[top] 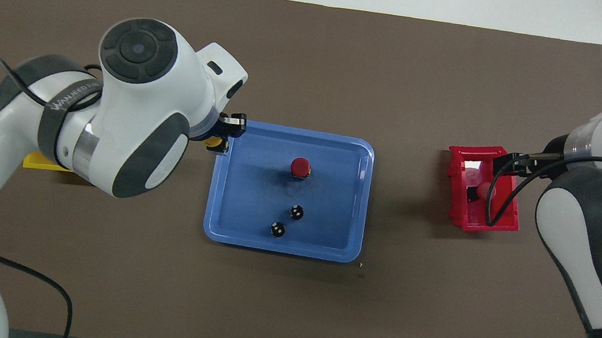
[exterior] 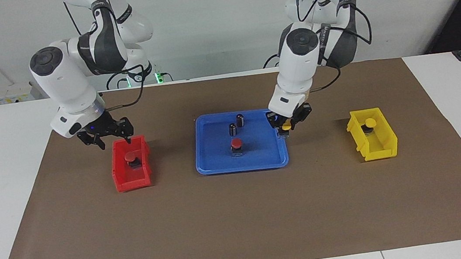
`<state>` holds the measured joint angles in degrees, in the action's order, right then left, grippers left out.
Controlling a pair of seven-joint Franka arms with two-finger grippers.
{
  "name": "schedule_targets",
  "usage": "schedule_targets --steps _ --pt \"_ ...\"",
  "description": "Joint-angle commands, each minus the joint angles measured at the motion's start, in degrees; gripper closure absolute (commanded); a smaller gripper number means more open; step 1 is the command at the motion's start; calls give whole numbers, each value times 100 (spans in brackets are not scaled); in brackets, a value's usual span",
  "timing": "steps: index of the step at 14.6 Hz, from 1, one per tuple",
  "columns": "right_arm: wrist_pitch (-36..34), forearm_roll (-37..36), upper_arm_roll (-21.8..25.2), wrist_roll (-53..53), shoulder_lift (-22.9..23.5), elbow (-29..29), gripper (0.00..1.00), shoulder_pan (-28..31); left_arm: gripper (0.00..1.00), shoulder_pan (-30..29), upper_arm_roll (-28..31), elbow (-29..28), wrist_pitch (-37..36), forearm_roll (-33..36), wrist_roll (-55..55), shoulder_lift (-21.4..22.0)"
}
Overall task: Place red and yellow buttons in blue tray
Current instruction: 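Carry the yellow button with the left gripper into the blue tray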
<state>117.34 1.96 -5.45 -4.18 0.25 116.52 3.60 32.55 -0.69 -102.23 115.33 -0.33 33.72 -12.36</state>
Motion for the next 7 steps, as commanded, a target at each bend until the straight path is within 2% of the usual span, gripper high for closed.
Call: schedule_targets --steps 1,4,7 --pt "805 182 -61 -399 -210 756 21 132 99 278 96 -525 847 -265 65 -11" --pt "1396 182 -70 -435 -9 1030 24 124 99 374 96 -579 1210 -301 108 -239" --pt "1668 182 -70 -548 62 1188 27 132 99 498 104 -527 1386 -301 205 -486"
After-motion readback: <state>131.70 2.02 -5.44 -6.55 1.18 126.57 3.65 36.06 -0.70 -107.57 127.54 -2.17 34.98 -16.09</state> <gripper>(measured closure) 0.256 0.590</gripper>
